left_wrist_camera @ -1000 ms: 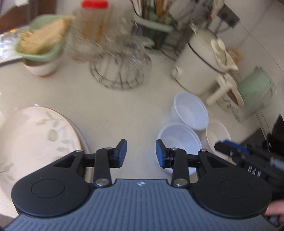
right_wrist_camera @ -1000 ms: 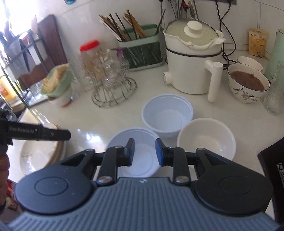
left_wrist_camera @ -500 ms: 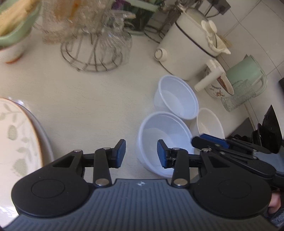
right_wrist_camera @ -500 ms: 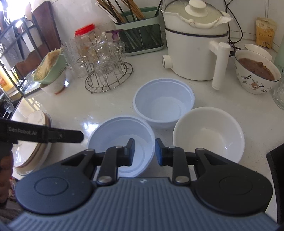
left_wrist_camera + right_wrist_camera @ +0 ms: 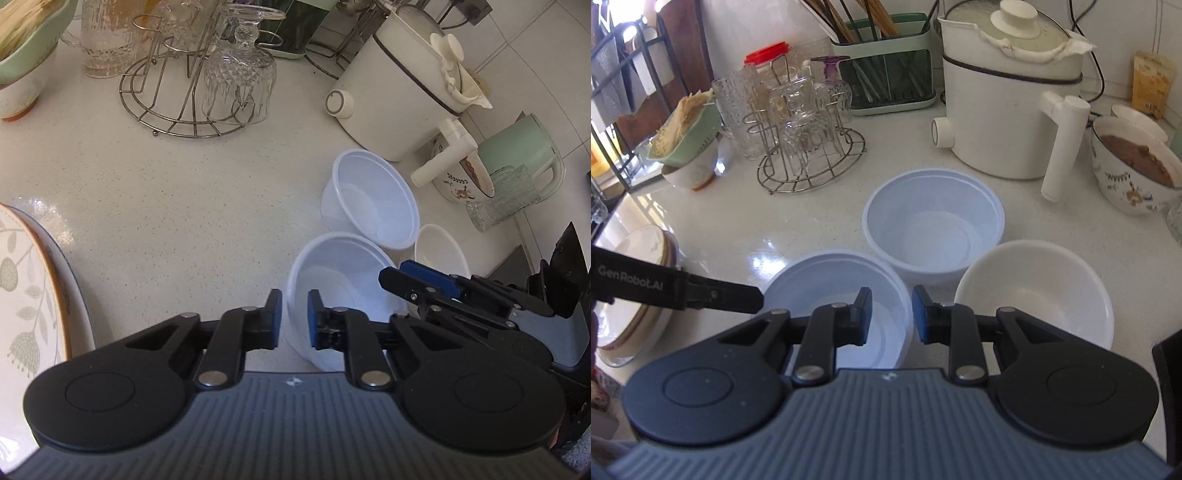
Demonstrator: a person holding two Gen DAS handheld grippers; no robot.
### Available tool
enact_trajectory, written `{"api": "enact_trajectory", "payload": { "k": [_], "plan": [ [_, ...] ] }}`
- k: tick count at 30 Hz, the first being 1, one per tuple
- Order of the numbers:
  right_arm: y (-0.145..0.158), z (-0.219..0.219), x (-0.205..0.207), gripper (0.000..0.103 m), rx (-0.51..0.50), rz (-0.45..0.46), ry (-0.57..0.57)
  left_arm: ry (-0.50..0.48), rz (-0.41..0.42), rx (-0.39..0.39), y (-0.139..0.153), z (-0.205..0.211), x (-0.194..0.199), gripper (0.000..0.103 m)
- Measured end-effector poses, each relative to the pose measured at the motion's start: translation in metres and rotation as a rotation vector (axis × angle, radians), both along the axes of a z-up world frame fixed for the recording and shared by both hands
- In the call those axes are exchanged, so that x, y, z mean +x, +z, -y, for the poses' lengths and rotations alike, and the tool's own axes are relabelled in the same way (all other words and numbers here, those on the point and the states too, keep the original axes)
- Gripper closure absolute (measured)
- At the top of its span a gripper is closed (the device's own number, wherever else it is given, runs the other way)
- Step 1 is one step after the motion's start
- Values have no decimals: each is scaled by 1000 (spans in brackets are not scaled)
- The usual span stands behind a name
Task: Organize plates and bowls
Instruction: 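Close the left gripper on the bowl rim while the right gripper closes too, then lift the white bowl with both grippers and carry it toward the bowl by the rice cooker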
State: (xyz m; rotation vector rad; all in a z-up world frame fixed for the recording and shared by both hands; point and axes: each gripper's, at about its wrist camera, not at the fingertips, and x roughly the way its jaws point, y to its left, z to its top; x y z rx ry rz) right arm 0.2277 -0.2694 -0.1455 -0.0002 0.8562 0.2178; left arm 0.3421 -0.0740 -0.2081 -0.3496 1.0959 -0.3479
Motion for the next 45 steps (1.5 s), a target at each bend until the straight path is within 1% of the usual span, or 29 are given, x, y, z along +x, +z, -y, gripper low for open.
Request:
{"api": "enact_trajectory", "payload": {
  "k": [6, 10, 13, 19, 27, 28, 31, 39, 45],
  "plan": [
    [1, -2, 5, 78, -52, 11, 8, -16, -18, -13, -2, 4, 7, 91],
    [4, -1, 6, 78, -60, 12, 24, -12, -27, -31, -5, 5, 9, 90],
    [3, -2, 8, 78, -63, 1, 35, -3, -41, -20, -8, 7, 10, 90],
    [-2, -5, 11, 78, -82, -10, 52, -10, -38, -12, -11, 13, 9, 90],
    [-3, -8, 12, 78, -101, -33, 83, 16, -56, -22, -14, 11, 7, 96],
    [-4, -8, 12, 81, -97, -43, 87, 27, -60, -20, -14, 9, 7, 96],
    [-6, -10, 14, 84, -89, -59, 96, 51, -73, -32, -13, 2, 6, 96],
    [-5, -22, 22, 85, -17, -124, 123, 122, -90, -7, -3, -17, 1, 96],
    [1, -39, 25, 85, -4, -135, 153, 163, -100, 29, 5, -33, 0, 95]
  ]
}}
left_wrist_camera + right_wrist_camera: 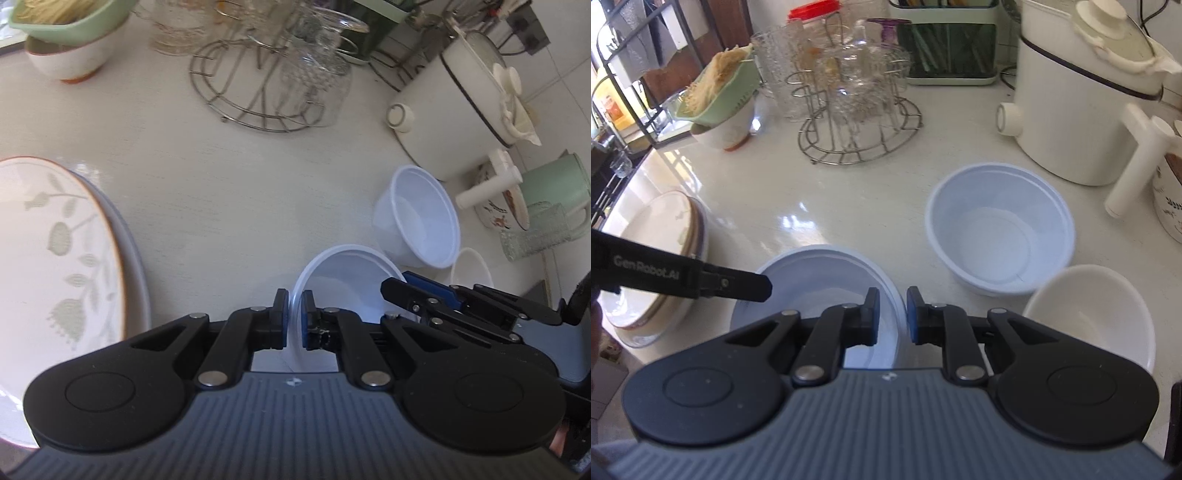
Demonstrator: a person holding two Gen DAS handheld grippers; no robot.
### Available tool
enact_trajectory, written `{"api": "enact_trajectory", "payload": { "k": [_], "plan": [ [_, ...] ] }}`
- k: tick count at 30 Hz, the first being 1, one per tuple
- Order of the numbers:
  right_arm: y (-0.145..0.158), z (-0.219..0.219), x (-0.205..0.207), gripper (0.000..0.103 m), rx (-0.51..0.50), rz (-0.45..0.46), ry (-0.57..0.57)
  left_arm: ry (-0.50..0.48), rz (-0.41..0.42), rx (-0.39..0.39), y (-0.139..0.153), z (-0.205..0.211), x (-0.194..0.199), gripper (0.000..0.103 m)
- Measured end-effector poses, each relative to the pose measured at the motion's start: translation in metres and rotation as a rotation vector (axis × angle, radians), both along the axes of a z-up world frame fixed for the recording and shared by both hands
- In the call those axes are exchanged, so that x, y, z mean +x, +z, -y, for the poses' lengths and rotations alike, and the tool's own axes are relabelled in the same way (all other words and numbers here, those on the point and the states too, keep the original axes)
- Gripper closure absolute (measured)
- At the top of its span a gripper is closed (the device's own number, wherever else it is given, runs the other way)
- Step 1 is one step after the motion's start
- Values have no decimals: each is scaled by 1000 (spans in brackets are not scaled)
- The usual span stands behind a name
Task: Organize plates and bowls
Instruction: 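Lift the white bowl with both grippers and carry it toward the bowl by the rice cooker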
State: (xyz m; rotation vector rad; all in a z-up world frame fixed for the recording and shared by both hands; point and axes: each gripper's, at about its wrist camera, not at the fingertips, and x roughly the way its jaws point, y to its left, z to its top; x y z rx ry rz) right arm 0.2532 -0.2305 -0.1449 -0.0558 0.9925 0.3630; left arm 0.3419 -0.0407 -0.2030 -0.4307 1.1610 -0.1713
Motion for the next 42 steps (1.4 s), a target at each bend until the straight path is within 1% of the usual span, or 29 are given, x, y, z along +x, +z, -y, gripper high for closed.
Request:
{"api": "enact_trajectory", "payload": {
  "k": [5, 8, 12, 16, 18, 21, 23, 26, 28, 31, 34, 36, 42],
  "plan": [
    [1, -10, 2, 85, 27, -32, -8, 21, 3, 20, 5, -14, 3, 94],
    [1, -14, 3, 85, 58, -57, -35, 21, -9, 32, 4, -22, 9, 94],
    [0, -21, 6, 85, 67, -43, -37, 0, -10, 41, 2, -29, 13, 94],
    [-2, -22, 10, 85, 103, -51, -61, 12, -13, 43, -2, -37, 15, 94],
    [-5, -23, 12, 84, 102, -61, -57, 5, -3, 67, -2, -36, 13, 94],
    [-7, -22, 10, 85, 112, -55, -63, 14, -12, 54, -4, -40, 10, 94],
    [-11, -20, 9, 85, 127, -67, -78, 4, -7, 74, -4, -40, 9, 94],
    [-9, -18, 6, 84, 151, -53, -98, -6, 9, 80, -5, -42, 9, 94],
    [-5, -14, 5, 83, 175, -31, -120, -17, 1, 89, -5, -44, 10, 94],
    [1, -10, 5, 83, 167, -2, -146, -6, 4, 107, -1, -48, 11, 93],
    [7, -7, 3, 83, 169, 21, -160, 13, 21, 100, 3, -53, 12, 84],
    [12, -7, 0, 83, 165, 35, -163, 17, 30, 115, 7, -53, 12, 75],
    [28, -3, -13, 83, 178, 72, -191, 9, 81, 116, 27, -51, 8, 73]
  ]
}}
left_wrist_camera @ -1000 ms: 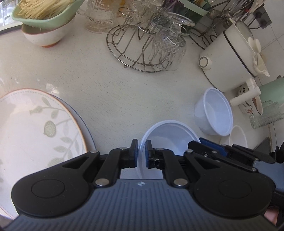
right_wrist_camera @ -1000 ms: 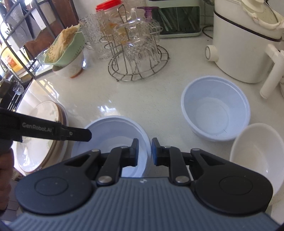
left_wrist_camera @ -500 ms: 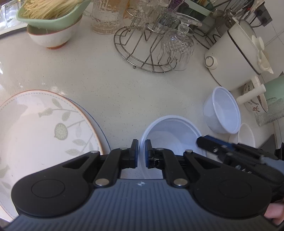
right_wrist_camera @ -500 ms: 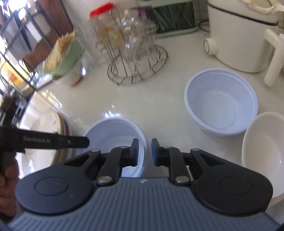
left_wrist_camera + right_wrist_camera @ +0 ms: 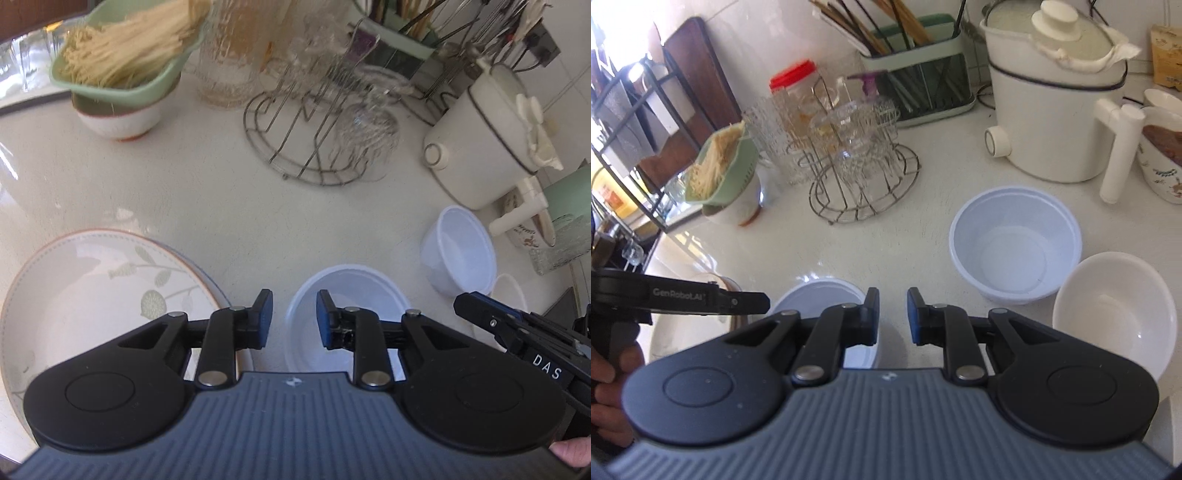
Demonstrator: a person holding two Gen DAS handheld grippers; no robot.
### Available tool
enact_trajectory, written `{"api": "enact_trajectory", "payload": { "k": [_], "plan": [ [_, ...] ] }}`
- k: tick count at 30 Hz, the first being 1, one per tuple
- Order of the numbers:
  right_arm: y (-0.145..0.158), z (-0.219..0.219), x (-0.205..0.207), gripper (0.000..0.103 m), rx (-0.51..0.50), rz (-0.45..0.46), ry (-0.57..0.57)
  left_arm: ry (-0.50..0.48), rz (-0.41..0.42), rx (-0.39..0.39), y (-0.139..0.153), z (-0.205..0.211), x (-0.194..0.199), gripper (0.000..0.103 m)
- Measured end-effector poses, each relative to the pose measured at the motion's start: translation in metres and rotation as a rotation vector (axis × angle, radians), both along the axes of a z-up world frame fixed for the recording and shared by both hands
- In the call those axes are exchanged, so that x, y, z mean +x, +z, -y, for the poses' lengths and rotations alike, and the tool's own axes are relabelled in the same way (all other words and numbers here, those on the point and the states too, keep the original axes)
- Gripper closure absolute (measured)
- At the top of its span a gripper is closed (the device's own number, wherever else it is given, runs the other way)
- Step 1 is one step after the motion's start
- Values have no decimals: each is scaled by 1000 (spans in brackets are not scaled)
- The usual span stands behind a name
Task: Organize plates and bowls
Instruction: 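Lift the white bowl with both grippers and carry it toward the bowl by the rice cooker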
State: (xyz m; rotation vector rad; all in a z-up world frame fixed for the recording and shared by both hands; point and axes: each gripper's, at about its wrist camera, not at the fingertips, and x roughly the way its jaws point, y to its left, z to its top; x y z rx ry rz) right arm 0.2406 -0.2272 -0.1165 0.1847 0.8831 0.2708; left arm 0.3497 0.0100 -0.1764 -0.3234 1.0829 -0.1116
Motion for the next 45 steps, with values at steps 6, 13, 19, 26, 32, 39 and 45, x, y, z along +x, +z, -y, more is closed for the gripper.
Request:
{"api": "enact_trajectory", "payload": {
  "k": [6, 13, 19, 26, 32, 39, 45],
  "plan": [
    [24, 2, -17, 83, 1, 64, -18, -37, 81, 11, 33, 9, -17, 73],
    [46, 3, -48, 83, 8, 123, -57, -58, 171, 18, 66, 13, -47, 73],
    [50, 1, -77, 83, 16, 138, -77, -78, 176, 8, 74, 13, -73, 73],
    [54, -3, -97, 83, 20, 155, -151, -127, 164, 14, 75, 12, -85, 73],
    [58, -8, -97, 83, -2, 162, -195, -186, 171, -17, 76, 10, -65, 73],
    [63, -15, -75, 83, -41, 170, -264, -229, 176, -47, 77, 5, -24, 73],
    [61, -23, -53, 83, -68, 164, -311, -289, 183, -66, 69, 4, 13, 73]
  ]
}}
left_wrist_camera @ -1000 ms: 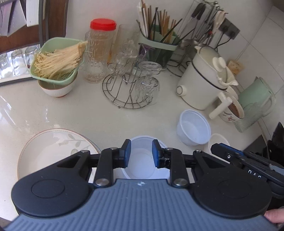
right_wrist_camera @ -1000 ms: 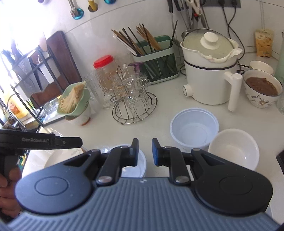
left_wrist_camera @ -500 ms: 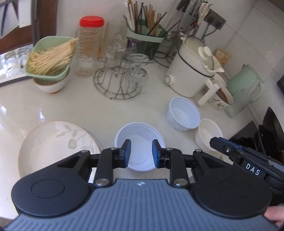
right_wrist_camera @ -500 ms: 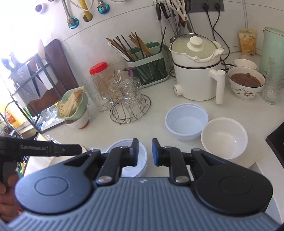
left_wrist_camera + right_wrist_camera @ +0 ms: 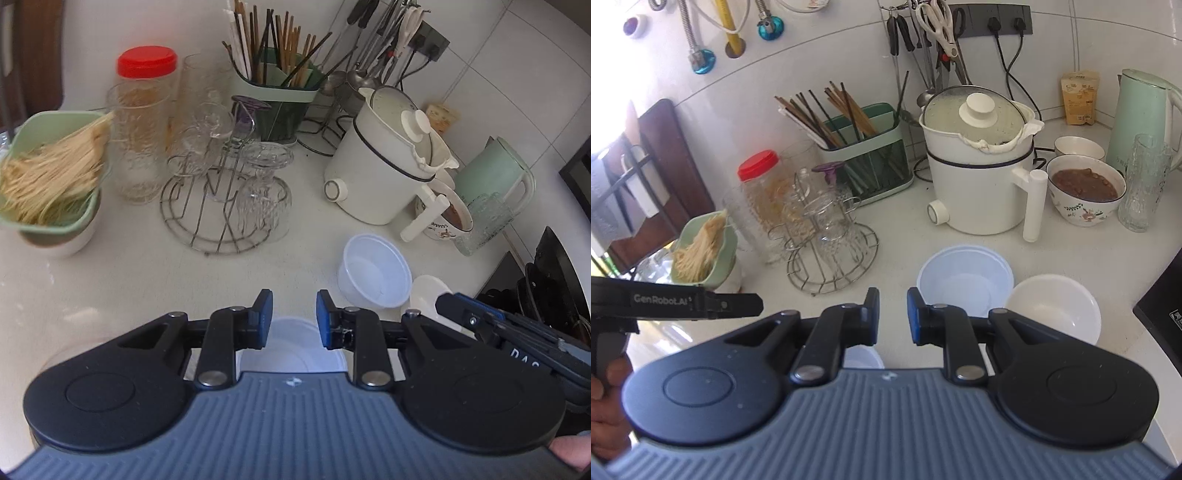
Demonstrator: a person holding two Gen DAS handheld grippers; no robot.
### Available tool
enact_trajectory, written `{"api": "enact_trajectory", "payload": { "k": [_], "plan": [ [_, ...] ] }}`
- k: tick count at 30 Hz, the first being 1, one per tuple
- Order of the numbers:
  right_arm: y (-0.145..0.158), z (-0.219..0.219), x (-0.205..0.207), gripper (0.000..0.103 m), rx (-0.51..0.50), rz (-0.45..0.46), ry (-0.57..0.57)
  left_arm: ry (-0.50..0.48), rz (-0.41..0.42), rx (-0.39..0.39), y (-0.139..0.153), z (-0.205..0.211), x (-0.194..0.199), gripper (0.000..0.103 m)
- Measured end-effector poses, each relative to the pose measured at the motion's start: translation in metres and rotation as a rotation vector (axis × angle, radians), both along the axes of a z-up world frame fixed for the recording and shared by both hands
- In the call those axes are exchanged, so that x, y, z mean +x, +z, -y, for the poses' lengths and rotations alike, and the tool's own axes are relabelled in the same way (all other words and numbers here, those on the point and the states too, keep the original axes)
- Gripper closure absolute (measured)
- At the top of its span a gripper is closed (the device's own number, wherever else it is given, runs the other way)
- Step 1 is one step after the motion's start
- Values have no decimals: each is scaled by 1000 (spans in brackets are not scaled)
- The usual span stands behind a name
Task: Organize plates and bowls
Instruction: 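Lift the white bowl with both grippers and carry it toward the bowl by the rice cooker, then lower the white bowl into the other white bowl with both grippers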
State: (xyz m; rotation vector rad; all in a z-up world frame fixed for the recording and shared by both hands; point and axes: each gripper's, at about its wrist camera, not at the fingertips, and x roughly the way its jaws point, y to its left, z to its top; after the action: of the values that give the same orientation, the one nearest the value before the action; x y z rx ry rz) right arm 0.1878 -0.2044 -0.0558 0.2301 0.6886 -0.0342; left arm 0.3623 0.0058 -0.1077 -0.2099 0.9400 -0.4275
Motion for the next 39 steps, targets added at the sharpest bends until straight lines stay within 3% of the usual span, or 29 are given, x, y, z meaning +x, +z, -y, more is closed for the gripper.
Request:
{"api": "enact_trajectory", "payload": {
  "k": [14, 26, 28, 29, 30, 39],
  "plan": [
    [-2, -4, 16, 83, -48, -61, -74, -109, -26, -59, -11, 15, 34, 73],
    [0, 28, 33, 80, -89, -57, -130, -89, -49, -80, -25, 38, 55, 73],
    [-3, 38, 35, 67, -93, -49, -150, -83, -75, -73, -32, 47, 63, 60],
    [-6, 43, 36, 67, -93, -47, -164, -79, -85, -67, -35, 51, 66, 47],
    [-9, 49, 38, 67, -89, -47, -175, -82, -89, -67, -38, 56, 71, 45],
    [-45, 99, 63, 67, -20, -84, -229, -169, -93, -8, -58, 112, 100, 46]
  ]
}}
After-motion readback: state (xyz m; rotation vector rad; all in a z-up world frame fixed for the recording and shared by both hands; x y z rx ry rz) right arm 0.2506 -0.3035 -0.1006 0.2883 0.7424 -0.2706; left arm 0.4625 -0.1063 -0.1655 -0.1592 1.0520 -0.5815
